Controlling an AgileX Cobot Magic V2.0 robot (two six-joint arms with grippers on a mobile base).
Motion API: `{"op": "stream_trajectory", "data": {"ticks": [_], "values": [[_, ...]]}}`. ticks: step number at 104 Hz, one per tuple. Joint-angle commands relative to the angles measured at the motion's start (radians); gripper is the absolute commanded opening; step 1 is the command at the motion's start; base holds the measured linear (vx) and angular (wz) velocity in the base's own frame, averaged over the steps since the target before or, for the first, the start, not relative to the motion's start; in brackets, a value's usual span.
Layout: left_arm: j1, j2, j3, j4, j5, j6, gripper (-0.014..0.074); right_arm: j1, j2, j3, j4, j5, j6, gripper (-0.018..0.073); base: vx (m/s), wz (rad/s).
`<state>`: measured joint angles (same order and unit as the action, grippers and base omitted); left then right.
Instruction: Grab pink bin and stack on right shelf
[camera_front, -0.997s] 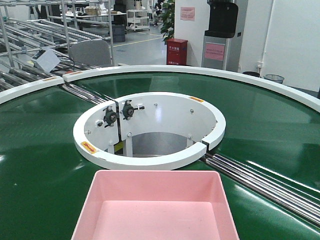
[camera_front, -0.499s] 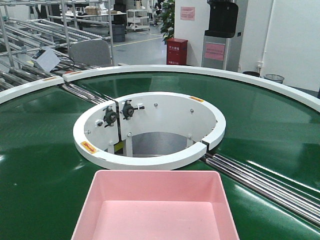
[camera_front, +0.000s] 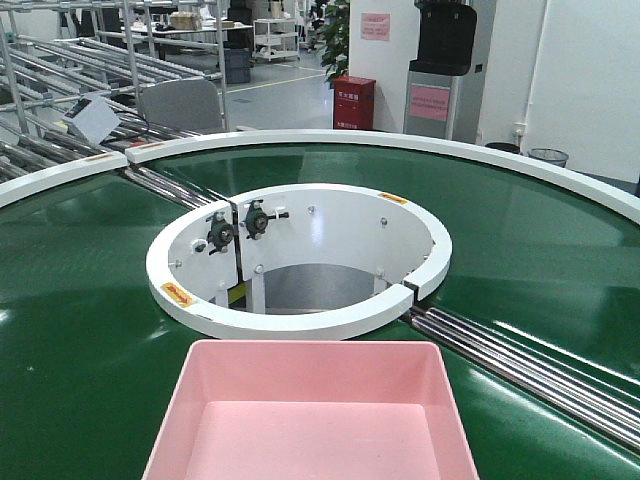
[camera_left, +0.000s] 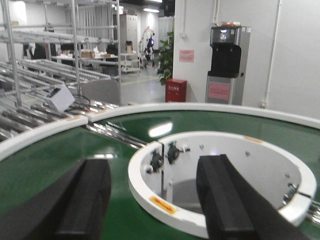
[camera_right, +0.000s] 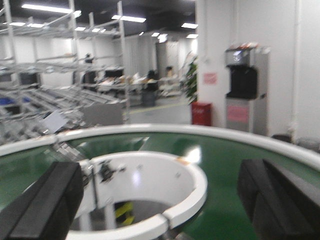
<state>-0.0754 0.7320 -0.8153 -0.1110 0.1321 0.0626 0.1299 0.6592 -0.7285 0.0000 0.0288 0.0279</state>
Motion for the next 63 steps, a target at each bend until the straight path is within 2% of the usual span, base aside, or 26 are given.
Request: {"op": "stream_trajectory", "data": {"ticks": [1, 13, 16, 28, 46, 63], "values": [[-0.031, -0.001, -0.044, -0.006, 0.037, -0.004, 0.0501, 0.054, 0.01, -0.046, -0.006, 0.024, -0.005, 0.0659, 0.0, 0.0], [-0.079, 0.043, -0.112, -0.014, 0.271, 0.01, 0.0484, 0.118, 0.093, -0.139, -0.038, 0.242, 0.002, 0.0613, 0.0, 0.0], [-0.09, 0.077, -0.15, -0.03, 0.337, 0.01, 0.0479, 0.126, 0.146, -0.183, -0.051, 0.335, 0.018, 0.0597, 0.0, 0.0], [-0.126, 0.213, -0.28, -0.082, 0.467, 0.016, 0.0469, 0.131, 0.345, -0.364, -0.09, 0.57, 0.111, 0.0561, 0.0, 0.0], [-0.176, 0.524, -0.464, -0.114, 0.57, 0.012, 0.0468, 0.131, 0.619, -0.568, -0.088, 0.705, 0.14, 0.0529, 0.0, 0.0], [-0.217, 0.801, -0.582, -0.112, 0.6, -0.021, 0.0468, 0.131, 0.805, -0.642, -0.076, 0.734, 0.14, 0.0529, 0.0, 0.0]]}}
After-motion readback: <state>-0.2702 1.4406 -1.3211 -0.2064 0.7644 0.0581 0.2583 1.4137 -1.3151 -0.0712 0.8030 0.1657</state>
